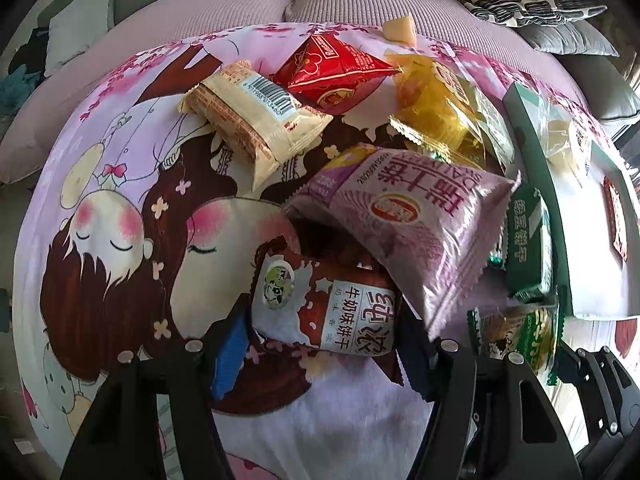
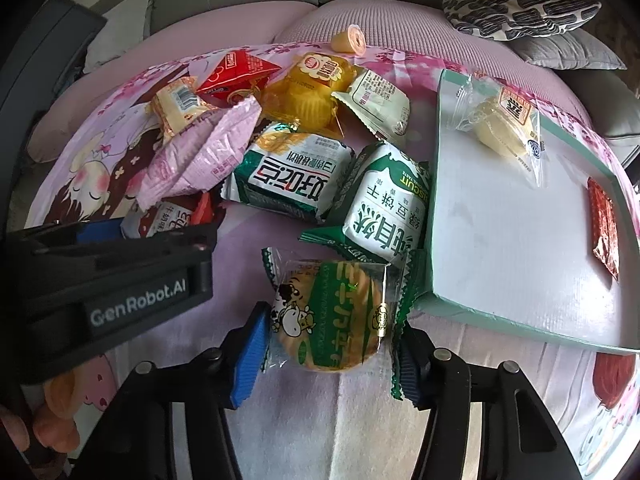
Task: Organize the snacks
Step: 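Grasp the milk biscuit pack with the left tool while the right grasps the green biscuit, then carry both packs over the tray and open both tools, then withdraw both tools from the tray toward the snack pile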
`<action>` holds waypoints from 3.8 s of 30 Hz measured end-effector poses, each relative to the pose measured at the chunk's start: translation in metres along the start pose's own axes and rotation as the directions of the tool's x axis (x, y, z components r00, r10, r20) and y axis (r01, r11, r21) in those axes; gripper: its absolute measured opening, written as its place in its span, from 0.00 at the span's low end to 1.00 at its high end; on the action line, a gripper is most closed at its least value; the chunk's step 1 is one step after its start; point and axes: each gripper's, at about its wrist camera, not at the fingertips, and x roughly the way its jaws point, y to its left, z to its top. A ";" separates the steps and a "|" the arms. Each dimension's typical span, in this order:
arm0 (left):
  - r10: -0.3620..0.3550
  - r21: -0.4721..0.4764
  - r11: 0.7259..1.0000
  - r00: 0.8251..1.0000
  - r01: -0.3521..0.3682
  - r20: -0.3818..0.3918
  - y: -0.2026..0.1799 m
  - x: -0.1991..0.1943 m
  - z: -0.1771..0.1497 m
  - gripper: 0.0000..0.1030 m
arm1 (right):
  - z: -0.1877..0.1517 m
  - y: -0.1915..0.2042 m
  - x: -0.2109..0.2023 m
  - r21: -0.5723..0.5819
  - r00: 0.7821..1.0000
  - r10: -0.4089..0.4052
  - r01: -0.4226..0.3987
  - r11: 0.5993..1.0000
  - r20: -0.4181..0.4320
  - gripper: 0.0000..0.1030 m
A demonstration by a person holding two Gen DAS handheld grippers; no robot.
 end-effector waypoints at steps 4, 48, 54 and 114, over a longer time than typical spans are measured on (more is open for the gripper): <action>0.005 0.000 1.000 1.000 -0.005 0.002 -0.005 -0.004 -0.009 0.66 | -0.004 -0.005 -0.003 0.003 1.000 0.005 -0.005 1.000 0.001 0.56; -0.158 0.141 0.979 0.984 0.146 0.084 -0.103 -0.064 -0.033 0.64 | -0.006 -0.189 -0.087 0.423 0.980 -0.156 0.089 0.902 0.126 0.55; -0.153 0.233 0.965 0.979 0.119 0.132 -0.132 -0.070 -0.024 0.64 | -0.015 -0.229 -0.090 0.516 0.975 -0.194 0.113 0.849 0.105 0.55; -0.097 0.162 0.985 0.971 0.061 0.219 -0.154 -0.044 0.017 0.80 | -0.025 -0.283 -0.071 0.574 0.974 -0.220 0.149 0.805 0.056 0.86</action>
